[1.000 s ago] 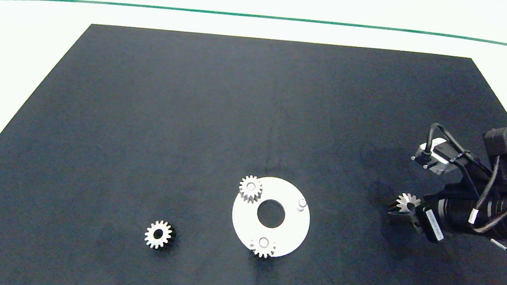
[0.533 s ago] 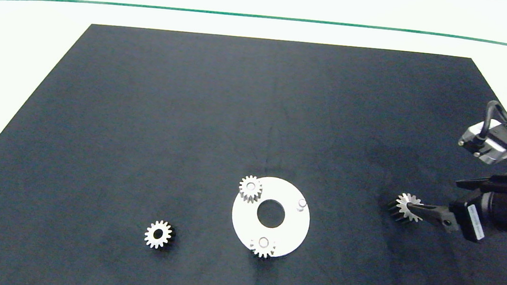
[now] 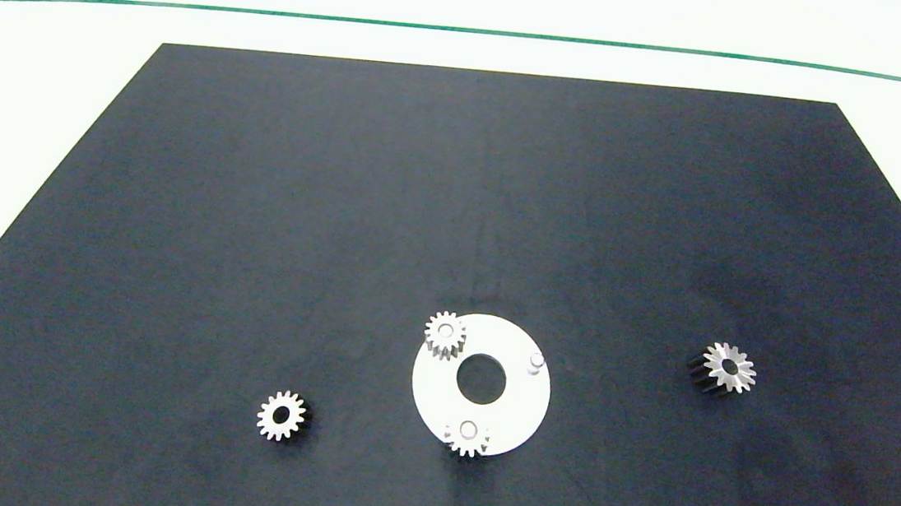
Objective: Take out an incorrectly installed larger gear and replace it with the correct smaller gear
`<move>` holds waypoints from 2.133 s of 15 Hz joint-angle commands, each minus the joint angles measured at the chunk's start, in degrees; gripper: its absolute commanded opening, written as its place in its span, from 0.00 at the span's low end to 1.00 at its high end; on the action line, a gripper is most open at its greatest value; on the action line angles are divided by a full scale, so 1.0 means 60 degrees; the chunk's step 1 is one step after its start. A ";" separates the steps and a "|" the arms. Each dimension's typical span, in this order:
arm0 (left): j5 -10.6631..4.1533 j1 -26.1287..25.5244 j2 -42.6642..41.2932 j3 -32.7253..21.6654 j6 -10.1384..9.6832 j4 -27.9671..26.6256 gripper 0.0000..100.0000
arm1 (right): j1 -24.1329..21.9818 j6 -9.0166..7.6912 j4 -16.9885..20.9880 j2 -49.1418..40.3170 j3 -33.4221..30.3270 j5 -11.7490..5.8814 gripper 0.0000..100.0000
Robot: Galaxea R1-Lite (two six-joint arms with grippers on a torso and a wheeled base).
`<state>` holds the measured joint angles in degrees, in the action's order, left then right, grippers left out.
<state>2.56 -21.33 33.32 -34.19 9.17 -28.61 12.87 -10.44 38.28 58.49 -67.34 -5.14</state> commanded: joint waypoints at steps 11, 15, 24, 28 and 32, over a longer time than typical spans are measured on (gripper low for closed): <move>-0.0090 -0.1894 0.3485 0.2066 0.0142 0.5047 1.00 | 0.0008 0.0582 0.0168 -0.0754 -0.0525 0.0081 1.00; -0.0222 -0.1850 0.4203 0.2169 0.0772 0.5545 1.00 | 0.0022 0.0597 0.0183 -0.0857 -0.0525 0.0081 1.00; -0.0734 -0.1850 0.6034 0.2271 0.2281 0.7684 1.00 | 0.0022 0.0758 0.0183 -0.0974 -0.0451 0.0184 1.00; -0.0925 -0.1864 0.6503 0.2271 0.2295 0.8196 1.00 | 0.0037 0.0787 0.0183 -0.1033 -0.0451 0.0198 1.00; -0.1364 -0.1938 0.6898 0.2227 0.2442 0.8431 1.00 | 0.0037 0.0787 0.0183 -0.1047 -0.0378 0.0198 1.00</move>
<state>-5.53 -32.82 73.51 -20.72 23.65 21.77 13.08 -5.64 39.16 52.09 -69.77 -3.94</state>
